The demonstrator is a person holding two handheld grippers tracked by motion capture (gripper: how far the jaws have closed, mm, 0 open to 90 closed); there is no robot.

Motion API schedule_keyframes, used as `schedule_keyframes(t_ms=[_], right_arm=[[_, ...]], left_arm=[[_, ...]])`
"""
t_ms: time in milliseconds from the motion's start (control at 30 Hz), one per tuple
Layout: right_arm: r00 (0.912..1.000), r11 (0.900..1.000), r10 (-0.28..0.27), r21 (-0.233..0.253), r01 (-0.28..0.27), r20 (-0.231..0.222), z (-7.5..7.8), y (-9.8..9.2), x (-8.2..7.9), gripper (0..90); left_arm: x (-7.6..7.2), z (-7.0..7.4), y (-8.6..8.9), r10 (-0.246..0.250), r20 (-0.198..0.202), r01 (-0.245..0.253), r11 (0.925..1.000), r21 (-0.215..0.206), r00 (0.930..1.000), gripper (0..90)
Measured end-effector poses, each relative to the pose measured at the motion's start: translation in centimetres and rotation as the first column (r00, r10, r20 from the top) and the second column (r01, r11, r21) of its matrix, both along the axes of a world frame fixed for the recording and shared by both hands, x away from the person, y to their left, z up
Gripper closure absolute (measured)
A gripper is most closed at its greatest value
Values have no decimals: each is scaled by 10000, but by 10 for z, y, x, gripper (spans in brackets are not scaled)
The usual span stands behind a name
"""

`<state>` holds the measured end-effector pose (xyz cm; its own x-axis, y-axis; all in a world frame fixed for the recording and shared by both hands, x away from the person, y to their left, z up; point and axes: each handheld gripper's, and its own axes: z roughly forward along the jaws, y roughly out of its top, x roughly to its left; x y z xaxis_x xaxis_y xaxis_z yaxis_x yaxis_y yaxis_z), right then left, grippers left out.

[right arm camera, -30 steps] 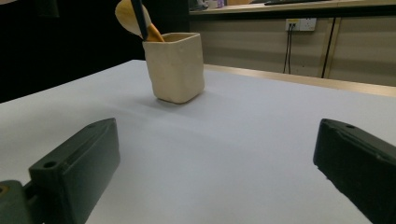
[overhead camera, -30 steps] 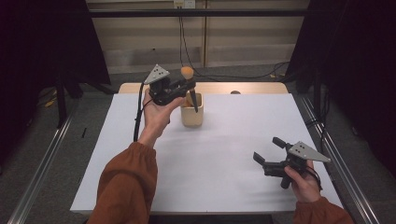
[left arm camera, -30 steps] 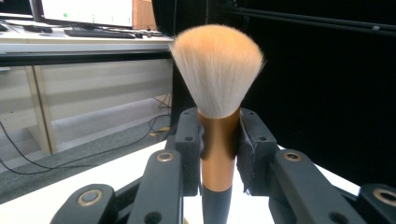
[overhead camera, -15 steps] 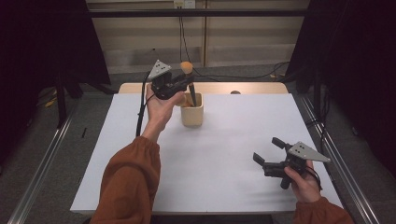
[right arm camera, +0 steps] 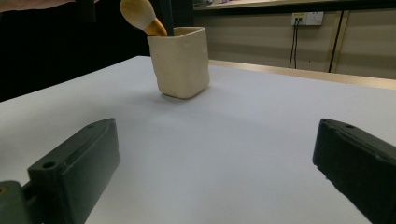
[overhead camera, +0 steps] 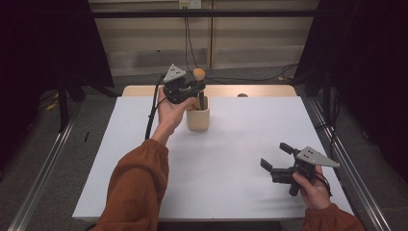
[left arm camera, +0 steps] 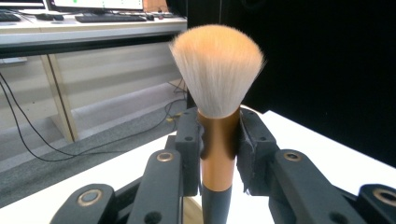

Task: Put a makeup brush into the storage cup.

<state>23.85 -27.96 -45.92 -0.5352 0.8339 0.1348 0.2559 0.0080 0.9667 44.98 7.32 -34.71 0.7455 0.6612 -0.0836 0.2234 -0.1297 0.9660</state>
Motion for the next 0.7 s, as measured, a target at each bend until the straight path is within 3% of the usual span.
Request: schedule_keyframes(t_ms=[700], right_arm=[[10000, 10000, 7, 41, -7, -66, -1, 0, 0, 6]], left_arm=[[-1, -30, -9, -86, -483, 110, 9987, 501, 9988, 725]])
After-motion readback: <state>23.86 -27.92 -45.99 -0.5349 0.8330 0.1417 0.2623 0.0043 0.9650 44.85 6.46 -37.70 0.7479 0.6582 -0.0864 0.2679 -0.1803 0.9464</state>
